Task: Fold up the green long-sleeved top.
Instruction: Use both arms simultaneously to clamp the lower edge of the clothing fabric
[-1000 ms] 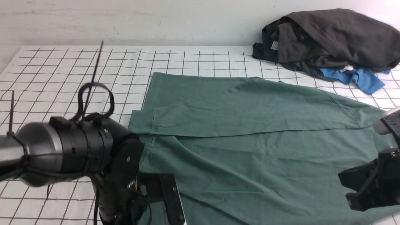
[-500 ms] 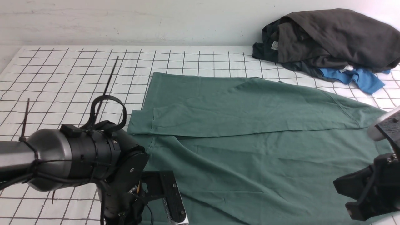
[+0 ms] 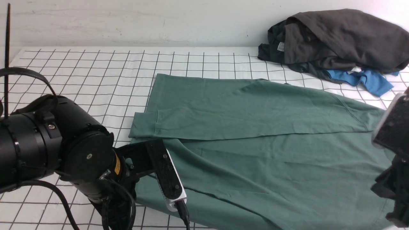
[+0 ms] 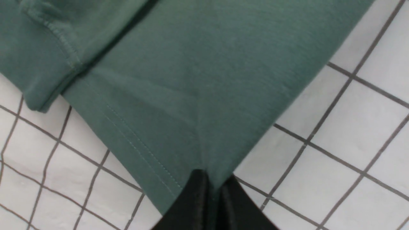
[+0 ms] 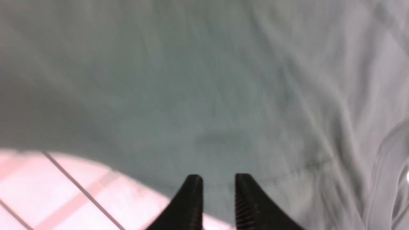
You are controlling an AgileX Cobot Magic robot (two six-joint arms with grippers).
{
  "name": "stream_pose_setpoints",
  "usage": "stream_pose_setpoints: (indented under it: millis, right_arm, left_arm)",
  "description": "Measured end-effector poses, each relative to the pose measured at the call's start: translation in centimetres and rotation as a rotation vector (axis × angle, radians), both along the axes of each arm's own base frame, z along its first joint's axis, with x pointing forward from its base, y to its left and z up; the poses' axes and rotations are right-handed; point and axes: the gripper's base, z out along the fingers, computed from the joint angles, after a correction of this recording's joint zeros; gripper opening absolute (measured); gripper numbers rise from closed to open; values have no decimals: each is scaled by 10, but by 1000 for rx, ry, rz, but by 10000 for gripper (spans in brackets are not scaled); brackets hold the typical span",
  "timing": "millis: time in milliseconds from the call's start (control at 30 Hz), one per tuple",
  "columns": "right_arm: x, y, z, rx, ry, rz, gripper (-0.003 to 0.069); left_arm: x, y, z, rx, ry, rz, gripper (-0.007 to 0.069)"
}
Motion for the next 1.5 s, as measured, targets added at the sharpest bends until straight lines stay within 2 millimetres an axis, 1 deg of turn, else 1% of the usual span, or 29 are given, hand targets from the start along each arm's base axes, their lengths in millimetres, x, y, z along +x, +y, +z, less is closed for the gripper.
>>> stream_pose_setpoints:
  millis: [67, 100, 133, 167, 267, 333, 367, 433, 600, 733, 800, 900, 1000, 1167, 1233, 1267, 1333, 1400, 1433, 1467, 1500]
  right_arm:
    - [6, -6, -15, -67, 41, 13, 239]
    - [7, -7, -17, -74, 45, 14, 256]
    - [14, -12, -30, -122, 74, 30, 318]
    - [18, -16, -36, -146, 88, 38, 349]
    - [27, -29, -56, -213, 140, 56, 395]
    - [31, -37, -67, -239, 171, 61, 401]
    - [32, -38, -67, -241, 169, 61, 401]
    - [36, -44, -78, -251, 195, 60, 400]
    - [37, -45, -78, -265, 203, 70, 377]
    - [34, -48, -74, -276, 189, 70, 348]
    - [34, -47, -70, -272, 178, 63, 344]
    - [33, -46, -71, -258, 176, 62, 342]
    - [25, -45, -78, -258, 202, 106, 341]
    - [18, -44, -82, -273, 175, 202, 335]
    - [16, -43, -83, -272, 154, 217, 316]
    - [15, -43, -83, -271, 151, 217, 293]
    - [14, -42, -83, -271, 150, 216, 221]
    - [12, -42, -81, -270, 139, 213, 125]
    - [12, -42, -81, -270, 138, 213, 116]
    - [9, -42, -77, -268, 114, 208, 51]
    - [9, -42, -75, -266, 102, 203, 29]
  left_arm:
    - [2, 4, 0, -10, 5, 26, 2]
    - [2, 4, 0, -12, 7, 30, 2]
    - [5, 8, 0, -18, 10, 54, 2]
    - [6, 10, 0, -18, 10, 63, 2]
    - [8, 15, 0, -21, 11, 87, 2]
    - [9, 15, 0, -21, 11, 90, 2]
    - [9, 15, 0, -21, 11, 90, 2]
    - [9, 15, 0, -24, 10, 91, 2]
    - [9, 15, 0, -25, 10, 91, 2]
    - [9, 15, 0, -27, 10, 92, 2]
    - [9, 15, 0, -30, 5, 91, 2]
    - [10, 14, 0, -43, -1, 94, 2]
    - [10, 13, 0, -55, -4, 98, 2]
    - [10, 13, 0, -58, -3, 100, 2]
    - [10, 12, 0, -63, -1, 102, 2]
    - [10, 12, 0, -65, 0, 104, 2]
    - [10, 12, 0, -68, 1, 105, 2]
    - [10, 12, 0, -70, 3, 106, 2]
    - [10, 12, 0, -70, 3, 106, 2]
    - [10, 12, 0, -70, 3, 107, 2]
    - [10, 12, 0, -70, 3, 107, 2]
